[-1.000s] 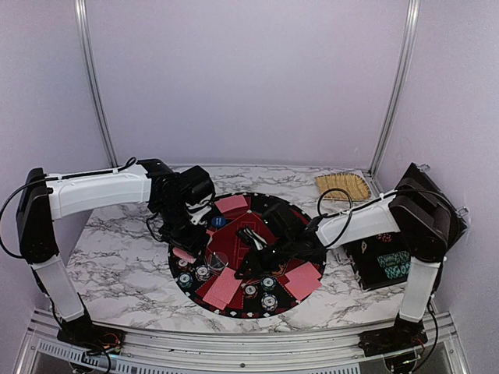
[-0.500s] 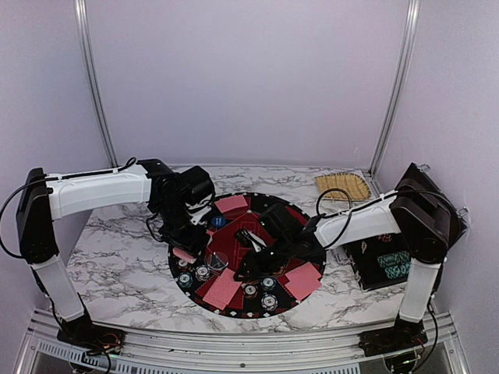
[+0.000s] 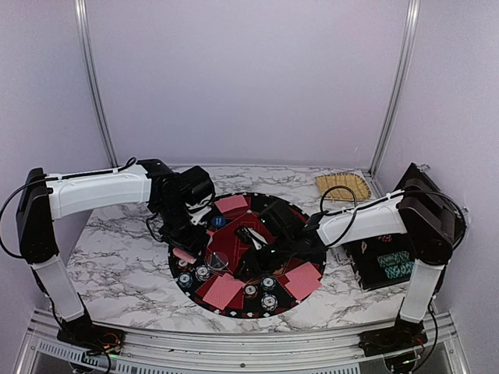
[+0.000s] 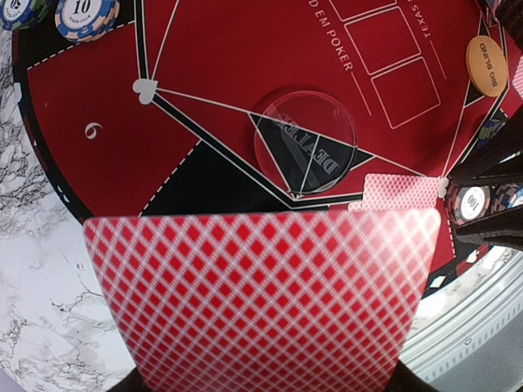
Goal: Distribute texas hold em gaming equipment
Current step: Distribute the poker card in the dealer area, then pick up the poker card from the face-down deck piles.
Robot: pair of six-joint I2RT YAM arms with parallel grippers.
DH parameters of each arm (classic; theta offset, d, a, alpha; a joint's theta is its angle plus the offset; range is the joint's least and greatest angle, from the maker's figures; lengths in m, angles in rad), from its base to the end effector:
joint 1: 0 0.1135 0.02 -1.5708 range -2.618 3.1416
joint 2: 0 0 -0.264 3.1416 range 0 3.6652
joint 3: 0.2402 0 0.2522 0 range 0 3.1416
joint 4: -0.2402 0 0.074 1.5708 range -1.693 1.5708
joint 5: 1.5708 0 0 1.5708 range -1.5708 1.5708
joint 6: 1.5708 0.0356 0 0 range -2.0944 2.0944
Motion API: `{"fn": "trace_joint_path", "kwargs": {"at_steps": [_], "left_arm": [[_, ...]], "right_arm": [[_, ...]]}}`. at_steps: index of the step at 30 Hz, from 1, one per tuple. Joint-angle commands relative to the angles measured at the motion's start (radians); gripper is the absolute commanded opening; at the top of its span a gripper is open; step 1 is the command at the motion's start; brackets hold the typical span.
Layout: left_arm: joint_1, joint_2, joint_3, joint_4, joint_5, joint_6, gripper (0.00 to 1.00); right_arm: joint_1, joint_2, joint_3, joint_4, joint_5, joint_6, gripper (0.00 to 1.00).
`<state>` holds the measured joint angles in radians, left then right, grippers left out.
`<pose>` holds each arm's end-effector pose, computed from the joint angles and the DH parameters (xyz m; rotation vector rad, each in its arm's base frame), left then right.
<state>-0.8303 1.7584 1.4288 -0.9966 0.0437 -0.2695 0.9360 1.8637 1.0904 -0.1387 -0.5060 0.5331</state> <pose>0.2329 -0.2572 0.2440 0.8229 2.8287 -0.2441 0.2101 0.3144 0.1550 -0.7885 2.6462 1.1579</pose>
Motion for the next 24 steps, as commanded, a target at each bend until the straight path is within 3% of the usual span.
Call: {"fn": "trace_joint_path", "kwargs": {"at_steps": [1, 15, 24], "left_arm": [[0.003, -0.036, 0.002, 0.004, 0.006, 0.005, 0.36], [0.002, -0.039, 0.001, 0.004, 0.019, 0.012, 0.36], [-0.009, -0.035, 0.007, 0.005, 0.021, 0.028, 0.36]], "right_arm": [[0.022, -0.044, 0.041, -0.016, 0.019, -0.016, 0.36], [-0.019, -0.124, 0.043, 0.011, 0.039, 0.029, 0.43], [-0.139, -0.107, 0.049, 0.238, -0.147, 0.152, 0.62]]}}
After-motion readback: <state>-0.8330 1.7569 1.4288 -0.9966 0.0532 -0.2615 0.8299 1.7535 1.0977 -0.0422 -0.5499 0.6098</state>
